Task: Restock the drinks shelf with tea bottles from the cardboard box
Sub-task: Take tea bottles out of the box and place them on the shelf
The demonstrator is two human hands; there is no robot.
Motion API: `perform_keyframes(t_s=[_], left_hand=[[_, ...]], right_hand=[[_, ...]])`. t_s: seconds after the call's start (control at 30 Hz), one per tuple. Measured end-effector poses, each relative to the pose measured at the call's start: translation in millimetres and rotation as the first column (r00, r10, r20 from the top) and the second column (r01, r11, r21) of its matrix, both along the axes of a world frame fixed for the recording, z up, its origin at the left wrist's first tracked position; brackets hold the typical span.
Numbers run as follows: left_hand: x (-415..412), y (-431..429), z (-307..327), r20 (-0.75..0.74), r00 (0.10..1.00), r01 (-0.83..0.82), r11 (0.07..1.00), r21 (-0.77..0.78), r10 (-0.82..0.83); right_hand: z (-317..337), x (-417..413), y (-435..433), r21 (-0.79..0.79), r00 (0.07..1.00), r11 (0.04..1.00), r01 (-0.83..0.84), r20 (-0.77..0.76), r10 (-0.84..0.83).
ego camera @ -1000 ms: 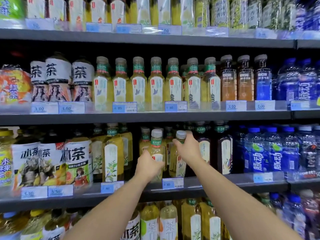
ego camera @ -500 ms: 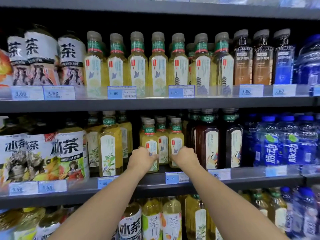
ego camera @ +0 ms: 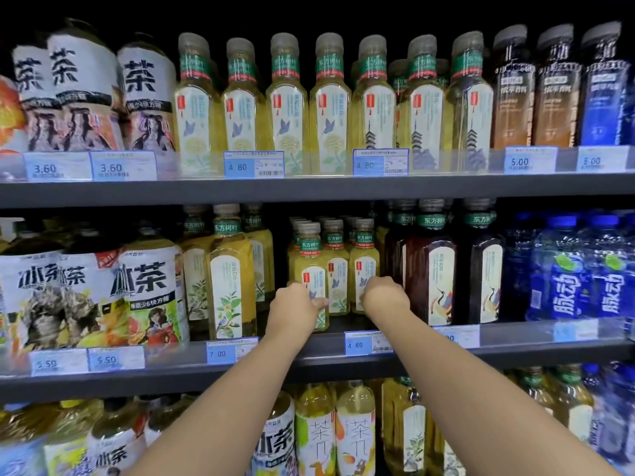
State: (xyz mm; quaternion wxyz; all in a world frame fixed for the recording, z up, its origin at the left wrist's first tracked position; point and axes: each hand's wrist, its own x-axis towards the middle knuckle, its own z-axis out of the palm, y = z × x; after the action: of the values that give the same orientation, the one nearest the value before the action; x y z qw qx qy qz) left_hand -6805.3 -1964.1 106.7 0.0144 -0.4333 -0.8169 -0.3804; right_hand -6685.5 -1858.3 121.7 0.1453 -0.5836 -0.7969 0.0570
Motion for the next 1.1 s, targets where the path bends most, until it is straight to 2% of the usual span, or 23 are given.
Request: perform_keyframes(t_s=[0.2,0.33,0.47,0.77,0.97,1.1], left_hand=[[-8.3,8.2,-2.8,0.076,0.992,0.105,0.994,-0.002,-0.105],[-7.8,13.2,0.3,0.098,0.970,0.227,0.973,-0.036,-0.223],[8.0,21.9,7.3,0.071,0.960,0.277,0.959,-0.065,-0.272],[52.6,43.1,16.5,0.008,0.976,0.214,0.964,-0.156,-0.216],[66.1,44.6,11.1,-0.058,0.979,0.186,0.974,-0.129,-0.195],[72.2,15.1,12.5,-0.143,0.975,0.165,0.985,-0.047,-0.171]], right_hand=[[1.6,2.5,-1.5,0.045,1.000,0.999,-0.013,0.026,0.012],[2.9,9.8,-3.7,0.083,0.984,0.985,-0.148,-0.087,0.156],[8.8,22.7,-8.2,0.049,0.955,0.975,-0.218,-0.192,0.224],[10.0,56.2,-15.7,0.078,0.954,0.979,-0.189,-0.222,0.202],[8.9,75.2,-26.9,0.149,0.963,0.973,-0.176,-0.178,0.202],[4.2,87.8,-46.2,0.195,0.938,0.958,-0.208,-0.239,0.253]])
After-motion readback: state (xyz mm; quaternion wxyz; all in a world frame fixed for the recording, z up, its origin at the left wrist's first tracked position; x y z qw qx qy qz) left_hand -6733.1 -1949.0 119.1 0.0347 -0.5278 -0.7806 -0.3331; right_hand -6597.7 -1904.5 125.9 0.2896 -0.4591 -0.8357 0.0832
